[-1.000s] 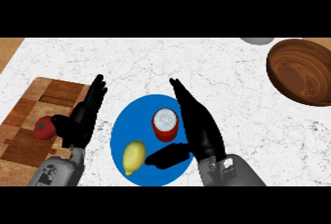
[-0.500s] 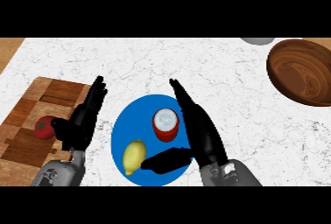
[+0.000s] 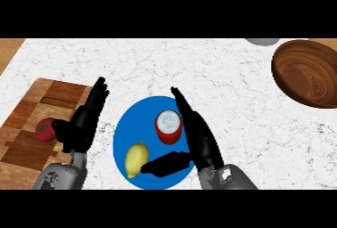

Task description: Pick the can from the plate and place it in the bowl

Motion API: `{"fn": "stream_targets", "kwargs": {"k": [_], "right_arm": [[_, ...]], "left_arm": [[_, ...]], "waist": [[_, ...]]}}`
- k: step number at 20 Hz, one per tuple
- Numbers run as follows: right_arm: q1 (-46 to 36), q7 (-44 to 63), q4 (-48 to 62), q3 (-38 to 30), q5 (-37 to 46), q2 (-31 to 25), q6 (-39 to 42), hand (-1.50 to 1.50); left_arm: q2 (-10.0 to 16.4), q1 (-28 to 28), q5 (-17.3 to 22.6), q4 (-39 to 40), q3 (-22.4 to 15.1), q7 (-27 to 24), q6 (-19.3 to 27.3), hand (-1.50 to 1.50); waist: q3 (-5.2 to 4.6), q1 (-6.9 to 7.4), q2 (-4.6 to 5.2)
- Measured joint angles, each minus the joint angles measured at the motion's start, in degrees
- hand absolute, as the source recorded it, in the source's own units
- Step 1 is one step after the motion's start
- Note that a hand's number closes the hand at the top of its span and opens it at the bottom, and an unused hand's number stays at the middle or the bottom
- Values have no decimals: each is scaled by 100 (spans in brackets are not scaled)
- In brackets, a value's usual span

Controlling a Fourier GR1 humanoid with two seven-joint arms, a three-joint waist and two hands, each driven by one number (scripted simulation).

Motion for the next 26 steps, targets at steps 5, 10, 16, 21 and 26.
{"fn": "stream_targets", "kwargs": {"k": [5, 10, 16, 21, 26], "right_arm": [[-19, -336, 400, 159, -163, 1, -350, -150], [-25, -603, 791, 52, -99, 1, -353, -150], [-136, -369, 1252, 109, 353, -21, -339, -150], [-397, -664, 1936, 214, 102, -11, -510, -150], [-658, -1142, 2207, 379, -48, -91, -248, 150]], "left_arm": [[-77, -20, -56, 145, 148, -98, -142, 0], [-179, 30, -186, -67, 153, 47, -196, 0], [-110, 187, -147, -243, 297, 97, -353, 0], [-239, -5, -237, 82, 380, -43, -382, 0], [-304, 27, -307, 28, 368, 11, -375, 0]], "waist": [[-1, 2, 2], [0, 3, 0], [-1, 3, -1], [0, 11, -3], [-1, 10, -36]]}}
